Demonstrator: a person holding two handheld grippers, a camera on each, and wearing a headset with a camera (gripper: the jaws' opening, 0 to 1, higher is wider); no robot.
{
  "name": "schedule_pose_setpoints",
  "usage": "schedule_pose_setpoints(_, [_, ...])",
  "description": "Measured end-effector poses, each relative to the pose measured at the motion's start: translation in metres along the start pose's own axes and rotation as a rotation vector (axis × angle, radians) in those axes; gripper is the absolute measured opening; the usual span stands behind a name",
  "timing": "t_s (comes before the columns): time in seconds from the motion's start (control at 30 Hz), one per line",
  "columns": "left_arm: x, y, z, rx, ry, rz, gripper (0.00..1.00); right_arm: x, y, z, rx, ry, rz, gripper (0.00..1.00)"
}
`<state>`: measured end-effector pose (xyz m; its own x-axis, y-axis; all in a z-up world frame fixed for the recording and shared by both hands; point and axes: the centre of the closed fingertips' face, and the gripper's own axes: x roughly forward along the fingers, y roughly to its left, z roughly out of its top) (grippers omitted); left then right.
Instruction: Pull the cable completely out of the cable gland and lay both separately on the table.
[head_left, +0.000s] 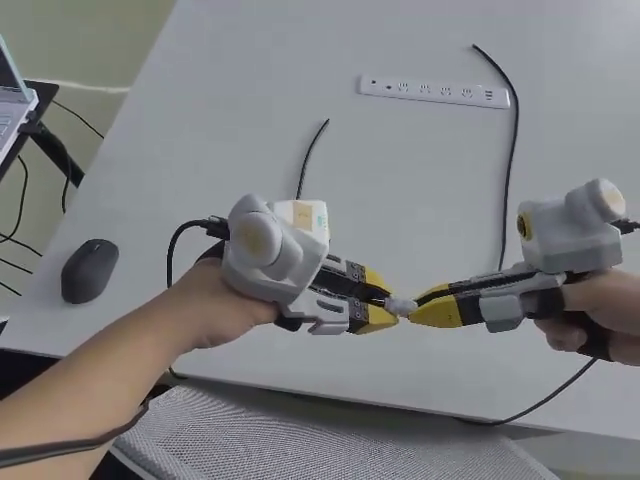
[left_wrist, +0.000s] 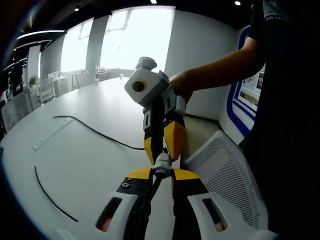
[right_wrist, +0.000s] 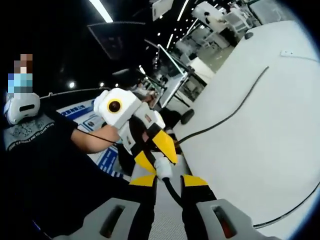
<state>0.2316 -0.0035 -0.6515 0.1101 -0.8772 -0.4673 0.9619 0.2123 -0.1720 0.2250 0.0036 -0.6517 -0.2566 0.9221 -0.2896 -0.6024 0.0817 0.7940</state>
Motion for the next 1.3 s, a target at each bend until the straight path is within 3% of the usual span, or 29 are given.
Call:
schedule_pose_setpoints(0.17, [0.0018, 0.0009, -0.0025, -0.005, 0.01, 0.0, 0.15, 0.0011, 0.0006, -0.0005, -0.026, 0.002, 0.005, 0.11])
schedule_pose_setpoints(0.37, [0.0025, 0.0026, -0.0045, -0.029, 0.014, -0.004, 0.15, 0.0011, 0.0027, 0.0001, -0.107, 0.004, -0.002, 0.08])
schedule_pose_setpoints(0.6, [0.0003, 0.0073, -0.0035, -0.061, 0.006, 0.002, 0.15, 0.0009, 0.0004, 0.0067, -0.37, 0.001, -0.095, 0.07])
schedule_pose_setpoints(0.77, [0.0003, 0.007, -0.0046, -0.093, 0.003, -0.006, 0.15, 0.003, -0.0001, 0.0045, -0.65, 0.074, -0.203, 0.07])
schedule_pose_setpoints(0.83, [0.001, 0.0061, -0.0053, -0.1, 0.0, -0.012, 0.15, 0.0029, -0.0012, 0.0028, -0.729, 0.108, -0.248, 0.07])
schedule_pose_setpoints(1.07, [0.0023, 0.005, -0.0041, -0.133, -0.016, -0.024, 0.15, 0.0022, 0.0005, 0.0024, -0.834, 0.143, -0.313, 0.07])
schedule_pose_setpoints(1.3, [0.0035, 0.0041, -0.0072, -0.121, -0.002, -0.026, 0.15, 0.0035, -0.0031, -0.0004, -0.864, 0.178, -0.328, 0.08])
